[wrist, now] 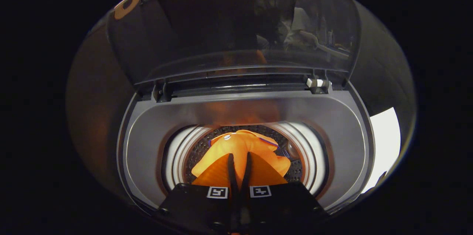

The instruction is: Put the clothes into the washing machine and then close the washing machine lid.

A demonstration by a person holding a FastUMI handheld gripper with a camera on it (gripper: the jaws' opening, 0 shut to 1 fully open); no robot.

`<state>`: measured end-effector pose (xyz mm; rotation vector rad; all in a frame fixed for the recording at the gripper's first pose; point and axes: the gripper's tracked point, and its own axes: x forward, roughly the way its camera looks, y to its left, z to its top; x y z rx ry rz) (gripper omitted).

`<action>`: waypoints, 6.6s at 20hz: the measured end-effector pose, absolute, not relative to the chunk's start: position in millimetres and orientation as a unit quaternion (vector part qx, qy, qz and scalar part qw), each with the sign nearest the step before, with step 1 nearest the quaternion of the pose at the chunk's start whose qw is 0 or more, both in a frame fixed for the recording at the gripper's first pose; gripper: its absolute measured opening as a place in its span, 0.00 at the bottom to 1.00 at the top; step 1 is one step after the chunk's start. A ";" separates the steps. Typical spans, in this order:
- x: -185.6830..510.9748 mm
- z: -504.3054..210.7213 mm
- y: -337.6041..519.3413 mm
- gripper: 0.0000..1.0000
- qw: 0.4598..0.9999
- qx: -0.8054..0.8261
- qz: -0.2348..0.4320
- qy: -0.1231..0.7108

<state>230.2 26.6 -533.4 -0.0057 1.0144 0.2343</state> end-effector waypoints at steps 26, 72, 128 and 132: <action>215.2 -548.8 26.1 0.99 0.846 -0.004 0.103 0.522; 372.2 -157.4 43.2 0.98 0.984 0.030 0.120 0.132; 251.7 -298.1 9.7 0.98 0.966 0.006 0.102 0.238; 226.9 -327.9 2.4 0.99 0.959 0.023 0.099 0.264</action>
